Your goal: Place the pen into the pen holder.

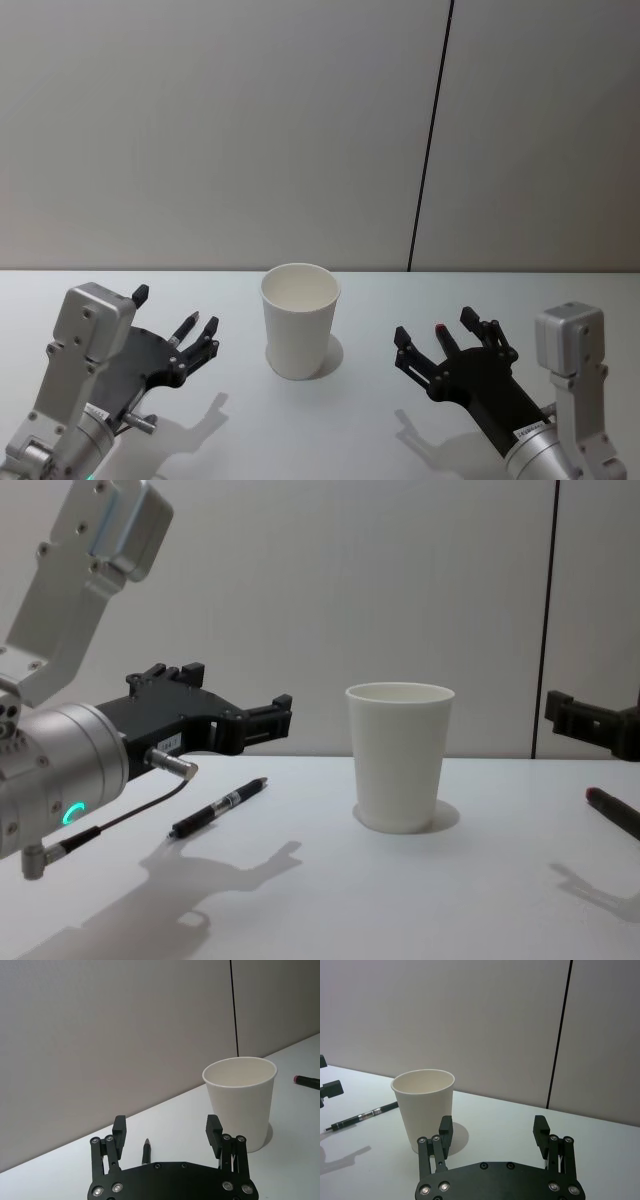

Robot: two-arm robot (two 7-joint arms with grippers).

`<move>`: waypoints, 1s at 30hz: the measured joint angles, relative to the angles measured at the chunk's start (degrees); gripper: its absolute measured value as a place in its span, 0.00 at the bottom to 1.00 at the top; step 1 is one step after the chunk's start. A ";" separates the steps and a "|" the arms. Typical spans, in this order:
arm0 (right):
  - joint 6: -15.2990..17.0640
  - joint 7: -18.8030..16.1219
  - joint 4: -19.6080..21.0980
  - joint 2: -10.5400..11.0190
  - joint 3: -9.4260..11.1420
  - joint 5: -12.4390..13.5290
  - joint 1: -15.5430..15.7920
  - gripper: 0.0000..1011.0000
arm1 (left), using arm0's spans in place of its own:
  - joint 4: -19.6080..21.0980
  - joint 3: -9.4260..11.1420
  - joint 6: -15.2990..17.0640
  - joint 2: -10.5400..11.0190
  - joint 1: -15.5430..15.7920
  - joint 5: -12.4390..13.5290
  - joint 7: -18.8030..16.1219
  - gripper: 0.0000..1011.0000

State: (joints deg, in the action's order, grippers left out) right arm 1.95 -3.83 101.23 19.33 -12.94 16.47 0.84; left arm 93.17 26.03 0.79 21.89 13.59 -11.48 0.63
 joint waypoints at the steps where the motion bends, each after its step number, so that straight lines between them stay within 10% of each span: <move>1: 0.00 0.00 0.00 0.00 0.00 0.00 0.00 0.99 | 0.00 0.00 0.00 0.00 0.00 0.00 0.00 0.99; 30: 0.00 0.00 0.00 0.00 0.00 0.00 0.00 0.99 | 0.00 0.00 0.00 0.00 0.00 0.00 0.00 0.99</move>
State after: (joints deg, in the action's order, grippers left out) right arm 1.95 -3.83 101.23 19.33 -12.94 16.47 0.84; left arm 93.18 26.02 0.80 21.90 13.59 -11.48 0.63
